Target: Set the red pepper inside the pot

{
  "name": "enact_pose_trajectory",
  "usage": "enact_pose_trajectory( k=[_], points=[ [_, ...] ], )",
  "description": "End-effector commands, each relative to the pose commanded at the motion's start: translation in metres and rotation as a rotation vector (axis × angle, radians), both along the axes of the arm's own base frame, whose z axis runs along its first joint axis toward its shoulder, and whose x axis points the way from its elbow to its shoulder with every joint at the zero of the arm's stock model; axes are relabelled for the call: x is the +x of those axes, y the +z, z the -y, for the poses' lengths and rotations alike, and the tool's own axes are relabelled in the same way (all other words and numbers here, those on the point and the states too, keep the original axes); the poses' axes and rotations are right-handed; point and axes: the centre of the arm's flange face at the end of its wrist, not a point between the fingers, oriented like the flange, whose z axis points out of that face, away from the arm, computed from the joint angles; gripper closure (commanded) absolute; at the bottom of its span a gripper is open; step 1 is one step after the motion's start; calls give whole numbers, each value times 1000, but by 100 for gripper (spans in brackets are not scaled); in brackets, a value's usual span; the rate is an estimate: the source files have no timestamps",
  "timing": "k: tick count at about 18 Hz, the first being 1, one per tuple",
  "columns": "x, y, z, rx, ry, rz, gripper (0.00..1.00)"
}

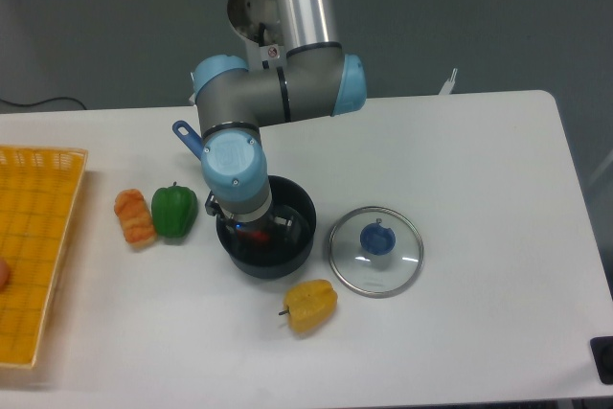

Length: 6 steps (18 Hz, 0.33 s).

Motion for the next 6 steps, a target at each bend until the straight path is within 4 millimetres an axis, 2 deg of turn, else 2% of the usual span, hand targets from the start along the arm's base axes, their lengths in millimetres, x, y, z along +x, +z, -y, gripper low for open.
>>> enact_pose_trajectory(
  k=[6],
  points=[
    [-12,31,8,61,20,-51,0]
  ],
)
